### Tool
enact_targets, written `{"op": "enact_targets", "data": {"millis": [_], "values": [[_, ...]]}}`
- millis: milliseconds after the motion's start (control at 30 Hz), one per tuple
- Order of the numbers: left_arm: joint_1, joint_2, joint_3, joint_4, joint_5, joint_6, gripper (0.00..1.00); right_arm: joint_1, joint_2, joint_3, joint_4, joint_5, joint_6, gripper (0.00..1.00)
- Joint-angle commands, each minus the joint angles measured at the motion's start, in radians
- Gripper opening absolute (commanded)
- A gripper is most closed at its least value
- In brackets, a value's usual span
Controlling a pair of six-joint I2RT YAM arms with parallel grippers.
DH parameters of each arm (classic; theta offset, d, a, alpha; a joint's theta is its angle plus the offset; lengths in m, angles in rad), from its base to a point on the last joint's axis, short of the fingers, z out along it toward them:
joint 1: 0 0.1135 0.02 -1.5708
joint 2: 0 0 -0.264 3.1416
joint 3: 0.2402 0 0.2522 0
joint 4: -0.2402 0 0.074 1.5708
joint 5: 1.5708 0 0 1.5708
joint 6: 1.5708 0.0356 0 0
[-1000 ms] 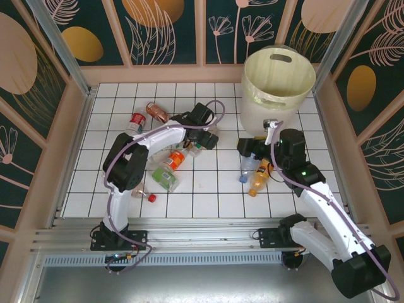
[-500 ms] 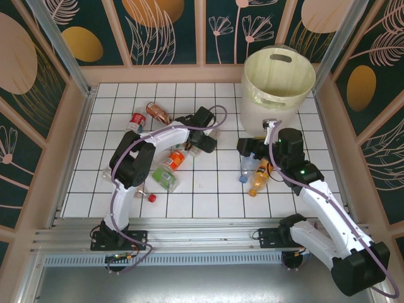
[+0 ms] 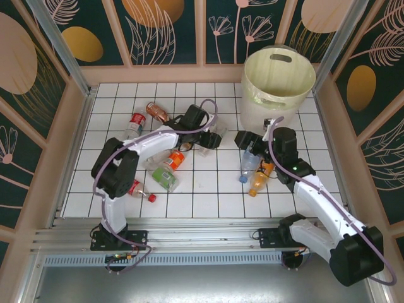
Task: Put the plastic bottles in the bin
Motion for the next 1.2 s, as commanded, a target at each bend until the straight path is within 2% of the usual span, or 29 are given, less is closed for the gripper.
{"op": "enact_targets", "data": {"millis": [0, 167, 433, 667, 833, 967, 1167], "values": [[0.004, -0.078, -0.075, 0.2, 0.148, -0.137, 0.56, 0.007, 0.04, 0.003, 0.121, -0.035, 0.08, 0.9], [0.0, -0.139, -0.165, 0.317, 0.209, -0.201, 0.56, 0.006, 0.105, 0.015, 0.21, -0.087, 0.11, 0.94], [-0.039, -0.178, -0.217, 0.369, 0.215, -0.216, 0.56, 0.008, 0.194, 0.059, 0.261, -0.131, 0.124, 0.99], [-0.075, -0.191, -0.211, 0.386, 0.216, -0.219, 0.56, 0.01, 0.254, 0.079, 0.285, -0.146, 0.131, 0.99], [-0.09, -0.198, -0.217, 0.395, 0.222, -0.222, 0.56, 0.012, 0.274, 0.088, 0.288, -0.141, 0.131, 0.89], [-0.098, -0.2, -0.223, 0.397, 0.215, -0.22, 0.57, 0.013, 0.276, 0.095, 0.276, -0.128, 0.125, 0.78], [-0.102, -0.199, -0.229, 0.397, 0.203, -0.216, 0.62, 0.013, 0.254, 0.1, 0.248, -0.11, 0.115, 0.63]]}}
